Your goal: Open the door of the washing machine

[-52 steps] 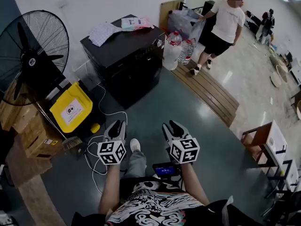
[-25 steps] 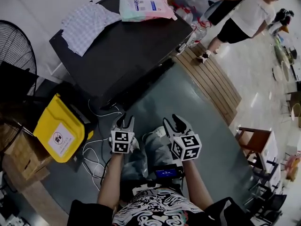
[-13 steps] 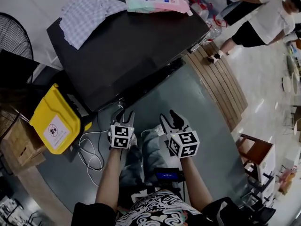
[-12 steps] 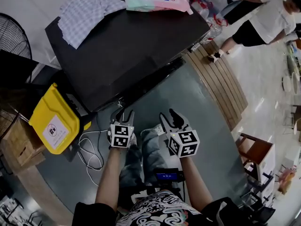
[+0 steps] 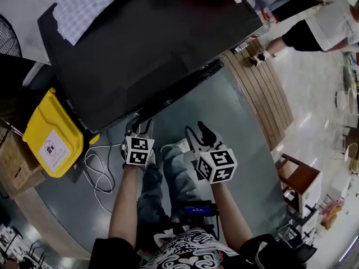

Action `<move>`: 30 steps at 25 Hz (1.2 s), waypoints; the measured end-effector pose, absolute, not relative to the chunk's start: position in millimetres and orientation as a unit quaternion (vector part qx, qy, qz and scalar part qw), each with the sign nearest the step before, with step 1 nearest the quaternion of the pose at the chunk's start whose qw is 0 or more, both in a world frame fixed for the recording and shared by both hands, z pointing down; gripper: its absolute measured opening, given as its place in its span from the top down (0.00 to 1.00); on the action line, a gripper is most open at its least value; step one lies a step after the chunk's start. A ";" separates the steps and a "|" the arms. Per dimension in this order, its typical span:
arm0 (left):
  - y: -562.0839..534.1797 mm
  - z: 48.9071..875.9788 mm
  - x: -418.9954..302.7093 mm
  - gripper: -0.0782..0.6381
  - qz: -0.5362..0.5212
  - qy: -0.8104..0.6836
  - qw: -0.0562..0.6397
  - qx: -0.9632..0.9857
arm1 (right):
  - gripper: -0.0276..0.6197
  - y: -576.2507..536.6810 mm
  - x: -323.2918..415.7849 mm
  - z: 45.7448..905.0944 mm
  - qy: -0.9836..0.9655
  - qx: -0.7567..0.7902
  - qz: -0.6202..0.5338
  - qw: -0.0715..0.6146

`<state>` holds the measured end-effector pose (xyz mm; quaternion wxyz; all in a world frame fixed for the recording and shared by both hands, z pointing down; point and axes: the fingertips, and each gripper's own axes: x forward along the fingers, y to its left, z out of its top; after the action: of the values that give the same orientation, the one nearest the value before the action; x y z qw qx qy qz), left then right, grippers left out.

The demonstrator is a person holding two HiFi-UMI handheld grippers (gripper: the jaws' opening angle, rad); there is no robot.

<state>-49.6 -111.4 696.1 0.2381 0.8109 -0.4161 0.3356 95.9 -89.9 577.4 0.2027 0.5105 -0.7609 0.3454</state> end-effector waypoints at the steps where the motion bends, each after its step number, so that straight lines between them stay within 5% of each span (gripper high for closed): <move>1: -111.9 697.9 -48.1 0.73 0.337 -0.413 0.239 0.812 | 0.67 -89.3 96.0 579.3 -0.761 0.508 0.347 0.205; 30: -62.0 700.2 -8.7 0.79 0.370 -0.306 0.211 0.851 | 0.67 -85.0 76.3 600.2 -0.745 0.495 0.388 0.222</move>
<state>-8.7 -62.0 700.2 0.2105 0.8514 -0.3058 0.3704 76.3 -85.0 600.2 0.2218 0.4953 -0.7449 0.3881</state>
